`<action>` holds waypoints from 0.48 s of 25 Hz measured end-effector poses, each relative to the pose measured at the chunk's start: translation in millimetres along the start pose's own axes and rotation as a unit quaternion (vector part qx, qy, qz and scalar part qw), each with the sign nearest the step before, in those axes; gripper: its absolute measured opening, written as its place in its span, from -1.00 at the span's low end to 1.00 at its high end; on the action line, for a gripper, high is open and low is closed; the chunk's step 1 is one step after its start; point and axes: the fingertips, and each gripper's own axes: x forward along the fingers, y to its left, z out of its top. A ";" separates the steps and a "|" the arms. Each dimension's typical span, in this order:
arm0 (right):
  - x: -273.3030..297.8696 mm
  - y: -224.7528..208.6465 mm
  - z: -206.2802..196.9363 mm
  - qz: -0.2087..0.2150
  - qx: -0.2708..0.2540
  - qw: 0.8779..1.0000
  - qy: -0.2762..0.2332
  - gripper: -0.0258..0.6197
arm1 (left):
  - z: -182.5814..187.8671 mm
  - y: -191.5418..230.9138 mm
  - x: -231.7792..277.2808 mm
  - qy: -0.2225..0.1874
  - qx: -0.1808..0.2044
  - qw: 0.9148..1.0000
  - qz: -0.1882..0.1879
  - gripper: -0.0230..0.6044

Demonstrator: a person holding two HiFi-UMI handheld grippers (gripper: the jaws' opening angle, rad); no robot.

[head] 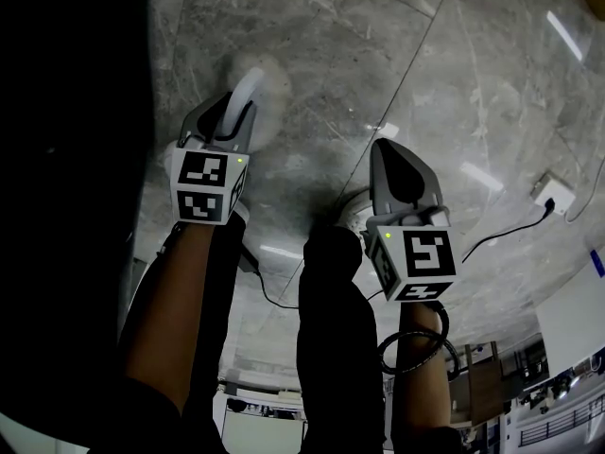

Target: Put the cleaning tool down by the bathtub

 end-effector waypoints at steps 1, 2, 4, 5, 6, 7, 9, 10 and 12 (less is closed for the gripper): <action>-0.5 -0.1 2.1 0.000 -0.001 1.000 -0.001 -0.85 | 1.0 -1.3 -1.1 -0.001 0.001 1.000 -0.005 -0.46; -1.1 0.1 4.6 0.000 -0.001 1.000 -0.002 -0.85 | 2.3 -2.9 -2.2 -0.002 0.004 1.000 -0.010 -0.39; -2.4 2.1 9.0 0.000 -0.002 1.000 -0.003 -0.85 | 4.6 -5.5 -4.5 -0.003 0.013 1.000 -0.014 -0.38; -3.3 3.5 10.7 0.001 -0.003 1.000 -0.003 -0.85 | 5.7 -6.9 -5.9 -0.003 0.015 1.000 -0.016 -0.38; -4.4 4.9 12.1 0.002 -0.005 1.000 -0.003 -0.85 | 7.1 -8.6 -7.4 -0.004 0.014 1.000 -0.017 -0.38; -5.6 6.2 13.7 0.003 -0.007 1.000 -0.003 -0.85 | 8.9 -10.0 -8.9 -0.006 0.014 1.000 -0.017 -0.37; -8.4 8.1 17.9 0.004 -0.008 1.000 -0.004 -0.85 | 12.7 -12.6 -12.0 -0.008 0.017 1.000 -0.019 -0.36; -10.0 8.7 20.5 0.004 -0.008 1.000 -0.005 -0.85 | 14.6 -14.0 -13.7 -0.008 0.018 1.000 -0.020 -0.35; -14.2 9.9 26.3 0.003 -0.010 1.000 -0.008 -0.85 | 18.4 -16.0 -18.7 -0.009 0.019 1.000 -0.021 -0.34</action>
